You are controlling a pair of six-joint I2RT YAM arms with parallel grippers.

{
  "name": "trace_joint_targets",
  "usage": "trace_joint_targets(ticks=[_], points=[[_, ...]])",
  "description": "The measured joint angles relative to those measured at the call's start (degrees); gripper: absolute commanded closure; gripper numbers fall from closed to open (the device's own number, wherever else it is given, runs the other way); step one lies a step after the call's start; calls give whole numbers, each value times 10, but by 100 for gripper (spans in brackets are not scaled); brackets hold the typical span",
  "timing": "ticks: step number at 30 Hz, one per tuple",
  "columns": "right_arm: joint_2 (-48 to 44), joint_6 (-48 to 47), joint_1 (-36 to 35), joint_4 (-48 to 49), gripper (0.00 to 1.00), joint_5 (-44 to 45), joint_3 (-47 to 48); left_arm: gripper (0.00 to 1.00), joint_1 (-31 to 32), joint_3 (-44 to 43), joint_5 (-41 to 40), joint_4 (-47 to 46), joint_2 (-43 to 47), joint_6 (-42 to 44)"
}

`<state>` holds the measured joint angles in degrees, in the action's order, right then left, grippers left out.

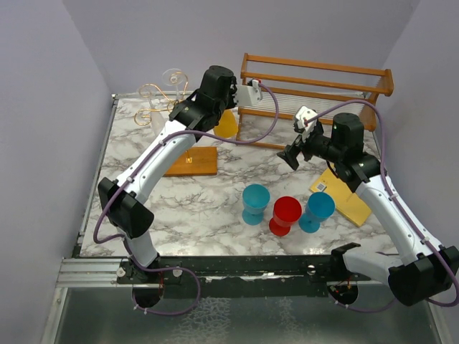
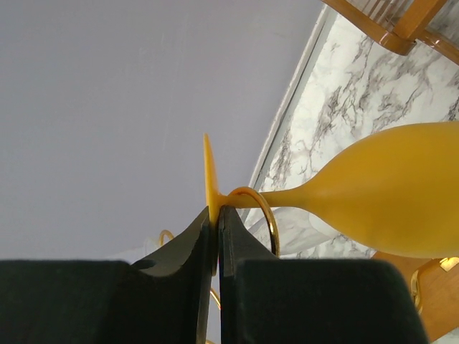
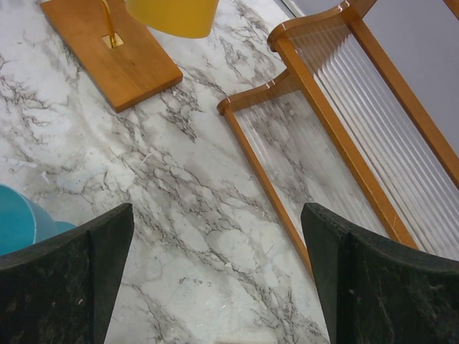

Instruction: Place the wine glass upside down on the wine glass rack

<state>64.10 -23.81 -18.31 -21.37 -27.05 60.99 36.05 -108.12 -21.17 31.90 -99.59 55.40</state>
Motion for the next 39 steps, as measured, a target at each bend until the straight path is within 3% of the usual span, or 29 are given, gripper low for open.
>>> trace_joint_targets(ticks=[39], points=[[1, 0, 0, 0, 0, 0, -2, 71, -12, -9, 27, 70, 33, -70]])
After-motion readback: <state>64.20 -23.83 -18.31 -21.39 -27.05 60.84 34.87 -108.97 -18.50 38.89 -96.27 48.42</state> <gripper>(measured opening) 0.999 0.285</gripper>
